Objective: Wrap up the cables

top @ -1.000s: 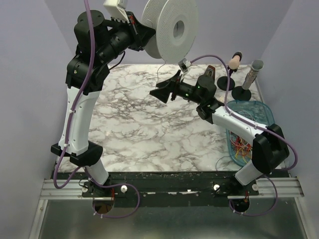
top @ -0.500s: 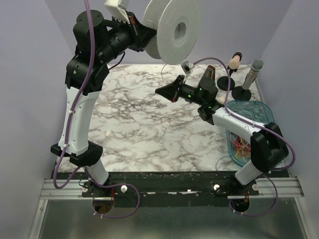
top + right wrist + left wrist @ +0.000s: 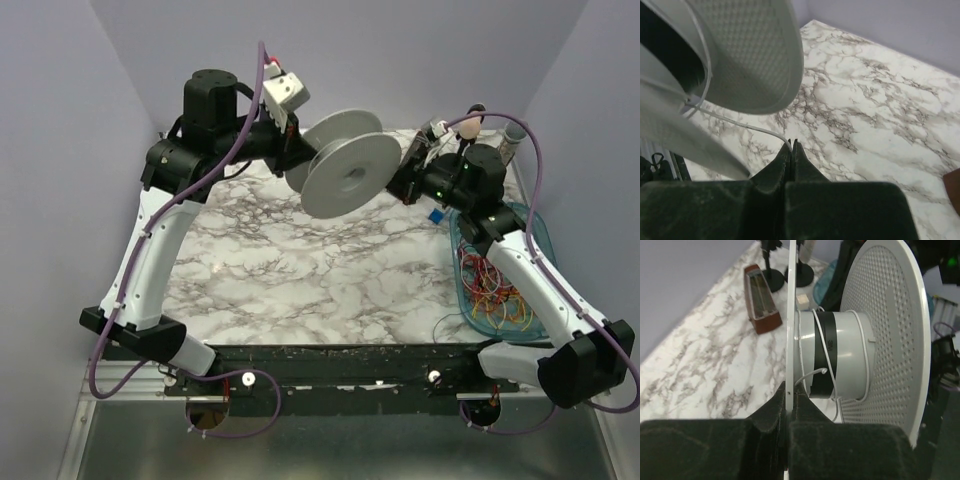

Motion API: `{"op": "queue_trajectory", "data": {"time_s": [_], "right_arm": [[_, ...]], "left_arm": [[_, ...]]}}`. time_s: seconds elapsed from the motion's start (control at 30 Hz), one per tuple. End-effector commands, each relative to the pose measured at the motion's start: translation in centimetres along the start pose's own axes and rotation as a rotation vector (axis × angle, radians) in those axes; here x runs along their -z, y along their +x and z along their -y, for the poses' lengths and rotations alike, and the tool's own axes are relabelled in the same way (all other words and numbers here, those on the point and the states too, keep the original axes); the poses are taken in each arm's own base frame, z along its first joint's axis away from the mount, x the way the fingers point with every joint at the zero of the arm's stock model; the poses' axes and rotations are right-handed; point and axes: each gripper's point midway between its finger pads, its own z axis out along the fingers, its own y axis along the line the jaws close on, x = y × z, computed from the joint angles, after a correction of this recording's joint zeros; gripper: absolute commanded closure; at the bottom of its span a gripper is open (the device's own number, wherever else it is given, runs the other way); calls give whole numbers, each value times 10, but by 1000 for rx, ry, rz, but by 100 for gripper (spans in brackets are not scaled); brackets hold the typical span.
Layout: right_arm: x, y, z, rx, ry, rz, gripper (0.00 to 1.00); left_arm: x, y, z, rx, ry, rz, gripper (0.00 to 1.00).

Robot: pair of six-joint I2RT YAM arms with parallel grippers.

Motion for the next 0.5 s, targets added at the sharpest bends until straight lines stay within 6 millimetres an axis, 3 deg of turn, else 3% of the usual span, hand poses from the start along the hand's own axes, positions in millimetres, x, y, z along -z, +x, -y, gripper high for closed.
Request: {"op": "queue_trajectory", "data": {"time_s": [0.0,0.33,0.47], "right_arm": [[23,32,0,50,27,-183,99],[42,44,-3,131,24,-287,99],[47,58,3,128,47,-358,99]], "left_arm": [[13,35,41,-37,215,-66,100],[-4,108,44,169,347,-201,100],[-10,127,38,234,361,-230,100]]}}
